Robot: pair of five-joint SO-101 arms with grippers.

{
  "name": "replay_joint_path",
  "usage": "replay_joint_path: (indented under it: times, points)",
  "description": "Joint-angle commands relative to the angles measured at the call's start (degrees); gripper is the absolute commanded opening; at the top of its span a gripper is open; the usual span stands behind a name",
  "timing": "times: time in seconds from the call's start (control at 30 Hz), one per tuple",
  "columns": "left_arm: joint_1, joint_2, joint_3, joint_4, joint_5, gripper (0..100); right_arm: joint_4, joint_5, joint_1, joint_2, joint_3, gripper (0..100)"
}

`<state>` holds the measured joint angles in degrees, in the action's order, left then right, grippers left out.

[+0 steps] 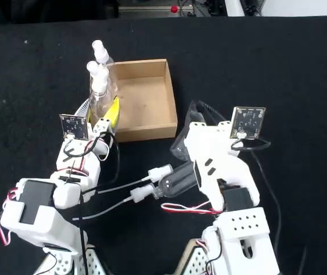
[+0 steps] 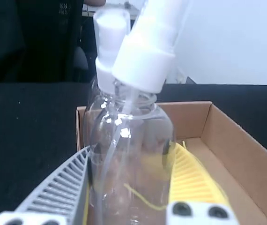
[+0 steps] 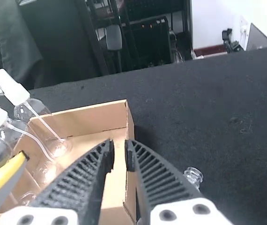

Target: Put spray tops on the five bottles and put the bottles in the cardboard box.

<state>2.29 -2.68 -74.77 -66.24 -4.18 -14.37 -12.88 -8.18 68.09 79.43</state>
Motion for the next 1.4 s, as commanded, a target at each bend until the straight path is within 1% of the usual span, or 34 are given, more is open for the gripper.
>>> replay_joint_path:
  times: [0.0,0.63,1.37]
  points:
    - [0.22,0.09,1.1,-1.58,0.09,3,1.67,0.62,1.41,0.84,-0.48,3.9]
    - [0.22,0.09,-2.51,-1.49,0.09,3,1.67,0.62,1.41,0.84,-0.48,3.9]
    - [0.31,0.09,-2.51,-1.49,0.09,3,1.67,0.62,1.49,0.84,-0.57,3.9]
